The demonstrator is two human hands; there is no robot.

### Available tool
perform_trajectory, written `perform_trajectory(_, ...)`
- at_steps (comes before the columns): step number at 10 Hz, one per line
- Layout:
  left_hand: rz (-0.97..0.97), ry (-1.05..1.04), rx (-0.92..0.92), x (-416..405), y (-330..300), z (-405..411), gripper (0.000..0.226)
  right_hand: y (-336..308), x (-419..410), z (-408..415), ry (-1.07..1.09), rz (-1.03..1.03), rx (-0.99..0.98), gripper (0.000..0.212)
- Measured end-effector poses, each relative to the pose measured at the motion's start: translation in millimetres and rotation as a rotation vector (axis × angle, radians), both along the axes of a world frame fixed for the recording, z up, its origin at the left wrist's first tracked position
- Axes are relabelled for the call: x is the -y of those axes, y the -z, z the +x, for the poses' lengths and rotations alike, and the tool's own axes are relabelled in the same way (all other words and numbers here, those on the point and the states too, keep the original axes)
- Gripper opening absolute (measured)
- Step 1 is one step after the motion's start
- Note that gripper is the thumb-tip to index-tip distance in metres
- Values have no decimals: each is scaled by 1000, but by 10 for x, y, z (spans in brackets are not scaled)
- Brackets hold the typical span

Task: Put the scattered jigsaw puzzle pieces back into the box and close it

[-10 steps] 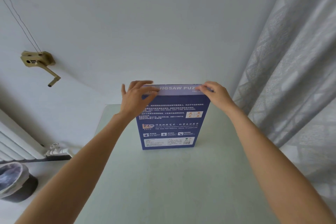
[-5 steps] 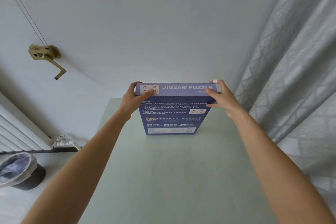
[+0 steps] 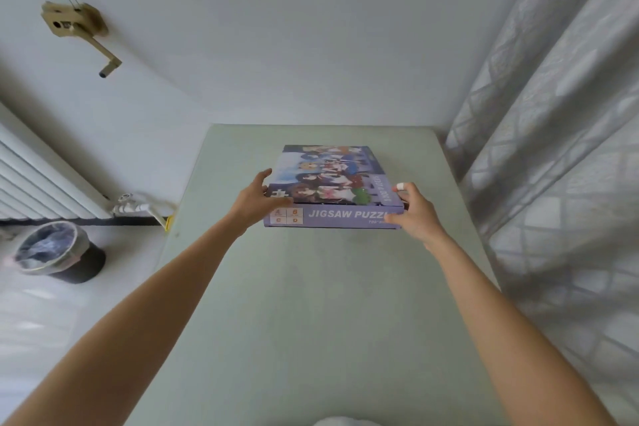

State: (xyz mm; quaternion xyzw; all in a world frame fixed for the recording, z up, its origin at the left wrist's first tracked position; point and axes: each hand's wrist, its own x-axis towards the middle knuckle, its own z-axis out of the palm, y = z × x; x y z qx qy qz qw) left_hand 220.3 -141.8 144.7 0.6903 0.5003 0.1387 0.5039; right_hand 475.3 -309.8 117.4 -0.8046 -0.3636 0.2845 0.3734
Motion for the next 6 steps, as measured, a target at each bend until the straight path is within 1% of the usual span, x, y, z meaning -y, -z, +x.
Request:
perform_trajectory(1,-84,-29,-55,253,331,-93,72,340,185,-189,-30,-144,-11,66)
perform_trajectory(2,-202,-103,-54,486,665,-218,68,659,370,-450,-5,-209,-191,70)
perform_trajectory(3,-244,-154,-13,664,886,-303,62,843,452,-619,-63,-216,-179,71)
perform_trajectory(4,-143,-220,30,797,888,-303,48,804,473,-688,-97,-192,87,54)
perform_trajectory(5,-14,-338,139,875,826,-297,29,693,538,-749,4,25,273,26)
perform_trajectory(6,36,-490,284,1031,874,-386,17,655,691,-809,192,162,89,13)
